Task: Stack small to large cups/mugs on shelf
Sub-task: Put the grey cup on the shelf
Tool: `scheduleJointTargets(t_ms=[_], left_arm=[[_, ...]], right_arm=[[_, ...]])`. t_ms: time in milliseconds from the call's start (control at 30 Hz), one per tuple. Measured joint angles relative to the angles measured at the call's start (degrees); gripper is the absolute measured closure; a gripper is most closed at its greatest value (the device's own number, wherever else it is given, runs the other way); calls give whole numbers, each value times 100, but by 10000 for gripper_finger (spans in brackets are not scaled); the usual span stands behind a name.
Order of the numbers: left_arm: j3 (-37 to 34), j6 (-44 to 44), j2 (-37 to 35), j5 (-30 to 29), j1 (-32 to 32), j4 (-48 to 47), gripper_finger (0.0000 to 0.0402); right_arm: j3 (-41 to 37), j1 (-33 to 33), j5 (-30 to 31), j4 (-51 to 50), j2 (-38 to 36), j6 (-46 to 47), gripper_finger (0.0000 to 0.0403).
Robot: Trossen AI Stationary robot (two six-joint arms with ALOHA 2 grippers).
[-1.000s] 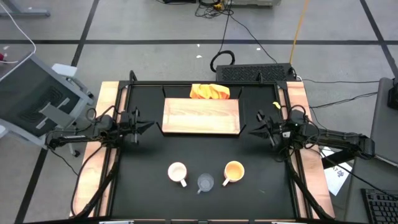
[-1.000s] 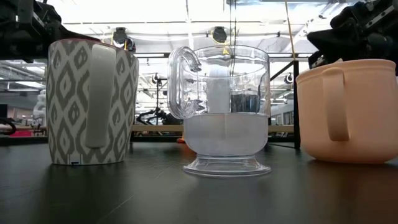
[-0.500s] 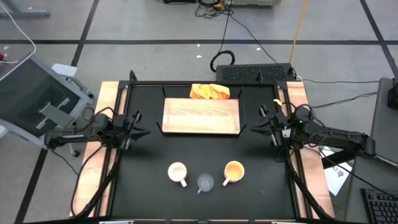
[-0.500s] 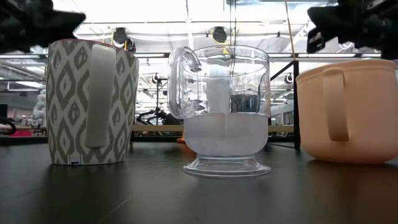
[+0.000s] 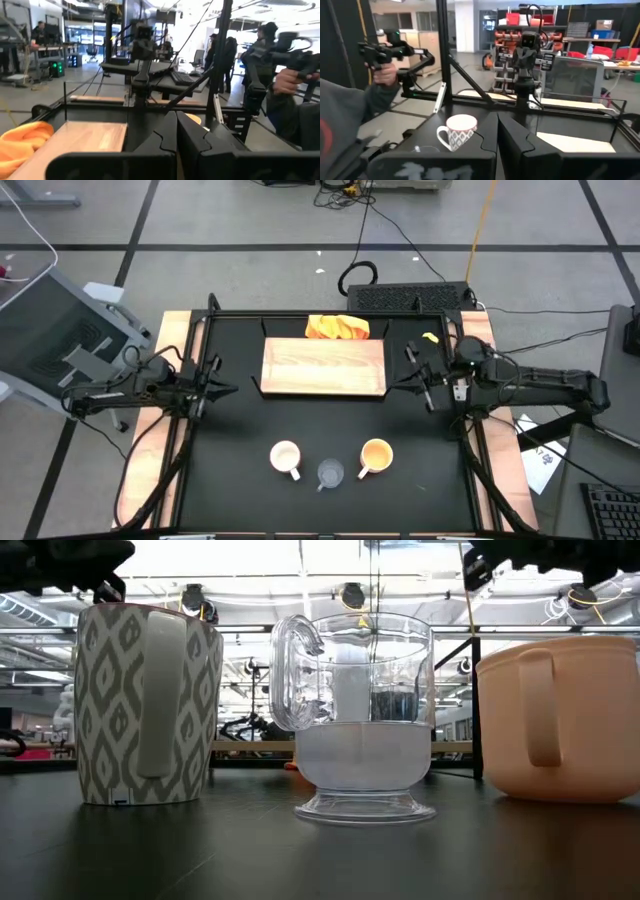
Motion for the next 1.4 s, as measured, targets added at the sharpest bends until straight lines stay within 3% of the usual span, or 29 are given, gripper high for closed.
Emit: scheduleJointTargets(t_ms=[467, 767, 1067, 1400], left_arm=[[-2, -139, 64, -159, -1, 6, 399], [-2, -180, 64, -160, -1, 6, 399], [-2, -143, 64, -160, -1, 8, 399], [-4, -132, 64, -160, -1, 7, 399]], right_arm=[[1195, 1212, 1422, -179, 1678, -570, 403], [1403, 1529, 1458, 49, 2118, -579, 403], [1405, 1800, 1460, 1091, 2745, -438, 403], [2210, 1892, 1443, 1128, 3692, -356, 403]])
